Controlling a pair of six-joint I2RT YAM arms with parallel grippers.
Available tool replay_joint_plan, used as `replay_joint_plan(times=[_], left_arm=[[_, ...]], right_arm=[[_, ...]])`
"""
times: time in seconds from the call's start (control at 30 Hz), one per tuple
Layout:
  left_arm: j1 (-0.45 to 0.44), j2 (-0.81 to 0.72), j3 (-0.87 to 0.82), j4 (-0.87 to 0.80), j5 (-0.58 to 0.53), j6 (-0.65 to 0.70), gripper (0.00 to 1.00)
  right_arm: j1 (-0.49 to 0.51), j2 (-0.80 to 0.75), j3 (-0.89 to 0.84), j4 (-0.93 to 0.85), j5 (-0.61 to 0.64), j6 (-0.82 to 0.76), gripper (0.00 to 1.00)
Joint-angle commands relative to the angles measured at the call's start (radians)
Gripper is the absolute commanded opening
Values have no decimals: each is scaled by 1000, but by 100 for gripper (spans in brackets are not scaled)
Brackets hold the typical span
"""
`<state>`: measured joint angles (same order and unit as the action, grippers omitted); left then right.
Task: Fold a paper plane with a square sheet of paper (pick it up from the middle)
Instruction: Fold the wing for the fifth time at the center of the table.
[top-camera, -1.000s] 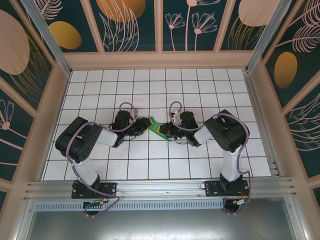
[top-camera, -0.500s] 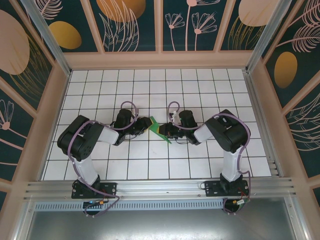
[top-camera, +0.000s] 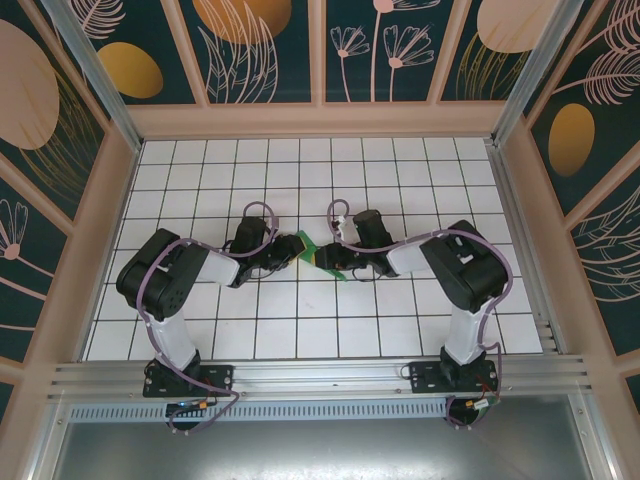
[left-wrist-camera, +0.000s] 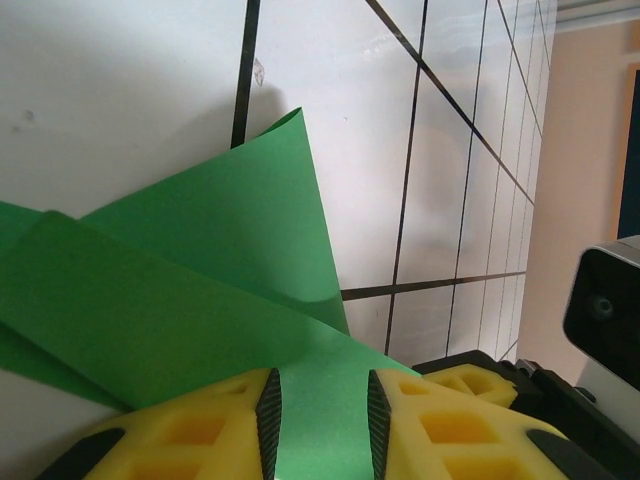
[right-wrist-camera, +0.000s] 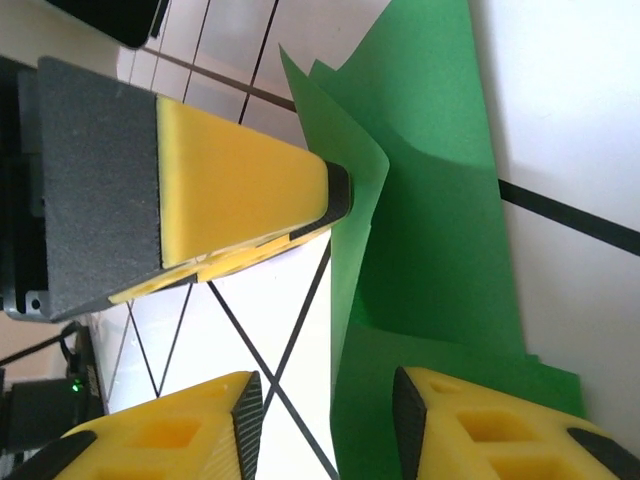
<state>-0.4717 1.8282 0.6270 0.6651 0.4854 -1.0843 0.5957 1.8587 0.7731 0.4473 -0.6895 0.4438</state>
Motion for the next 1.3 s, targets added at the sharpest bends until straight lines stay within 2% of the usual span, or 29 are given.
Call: replay_joint_plan(times=[0.0,0.2,0.3,0.47,1.03,1.27], left_arm=[[-6,26,20,-56,-33,29,32],[-6,36,25,-64,-33,26,32],[-5,34,25,-65,-33,29,33],[-5,34,28,-67,-32,28,33],[-6,39,34,-78,-31,29,33],[-5,39,37,-85,-31,30,33]], right_arm=[[-11,-48,28,-127,49,-136,44],[-11,-90,36,-214,127,-256,45],[-9,-105,43,-245,132,-320,43],[-2,-146,26,-216,124,-341,43],[106,-82,76,-298,362,-525,36],[123,-58,84,-294,391,-567,33]])
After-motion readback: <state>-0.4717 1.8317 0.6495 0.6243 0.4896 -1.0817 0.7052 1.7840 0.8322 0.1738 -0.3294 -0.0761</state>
